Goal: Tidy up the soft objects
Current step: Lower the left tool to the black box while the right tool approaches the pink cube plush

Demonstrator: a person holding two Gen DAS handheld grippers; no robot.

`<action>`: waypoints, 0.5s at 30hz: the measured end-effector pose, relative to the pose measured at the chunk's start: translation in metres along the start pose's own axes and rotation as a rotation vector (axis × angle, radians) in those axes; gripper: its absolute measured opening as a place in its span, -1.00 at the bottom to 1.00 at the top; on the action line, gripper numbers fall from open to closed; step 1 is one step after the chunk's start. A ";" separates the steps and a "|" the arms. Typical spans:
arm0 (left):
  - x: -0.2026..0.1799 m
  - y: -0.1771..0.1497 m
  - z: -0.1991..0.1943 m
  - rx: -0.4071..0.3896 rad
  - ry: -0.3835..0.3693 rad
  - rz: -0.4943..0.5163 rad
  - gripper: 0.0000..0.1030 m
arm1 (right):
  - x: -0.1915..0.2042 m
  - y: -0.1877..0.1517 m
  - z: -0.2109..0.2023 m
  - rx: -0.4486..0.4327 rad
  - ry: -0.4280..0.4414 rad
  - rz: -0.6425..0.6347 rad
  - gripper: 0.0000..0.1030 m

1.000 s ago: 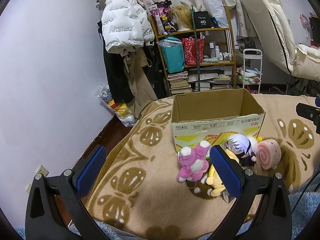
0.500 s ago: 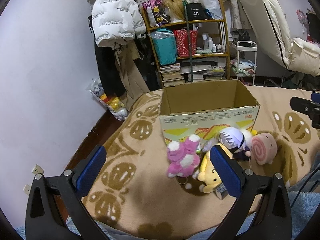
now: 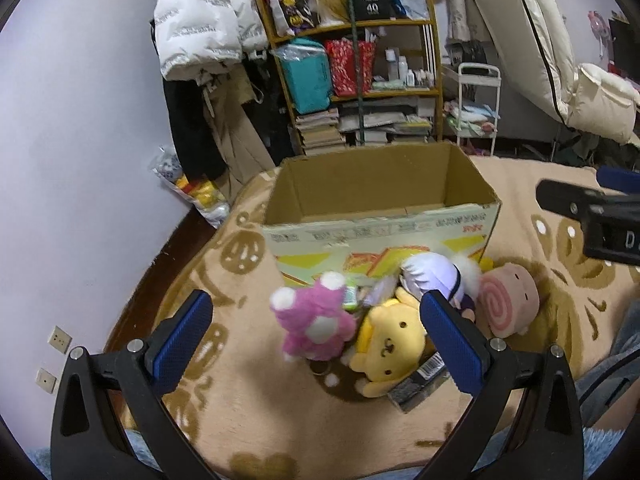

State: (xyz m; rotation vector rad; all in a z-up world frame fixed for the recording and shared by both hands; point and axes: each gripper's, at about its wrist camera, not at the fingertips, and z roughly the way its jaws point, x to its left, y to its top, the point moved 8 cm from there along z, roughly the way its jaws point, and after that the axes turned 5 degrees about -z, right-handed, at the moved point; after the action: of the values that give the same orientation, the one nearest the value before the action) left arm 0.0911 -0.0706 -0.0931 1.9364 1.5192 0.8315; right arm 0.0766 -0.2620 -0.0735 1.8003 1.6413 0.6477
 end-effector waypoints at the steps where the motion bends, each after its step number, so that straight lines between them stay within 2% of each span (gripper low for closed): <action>1: -0.003 -0.001 0.002 0.007 0.000 -0.002 0.98 | -0.001 0.001 0.002 0.005 -0.001 -0.001 1.00; 10: -0.028 -0.026 0.032 0.120 -0.012 0.003 0.98 | -0.004 -0.008 0.042 0.134 -0.011 -0.030 1.00; 15: -0.041 -0.040 0.044 0.198 -0.076 -0.003 0.98 | -0.009 -0.017 0.054 0.180 -0.020 -0.028 1.00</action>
State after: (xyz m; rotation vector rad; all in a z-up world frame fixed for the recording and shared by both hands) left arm 0.0913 -0.1030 -0.1576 2.0811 1.6102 0.6186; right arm 0.1027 -0.2758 -0.1228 1.8993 1.7559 0.4806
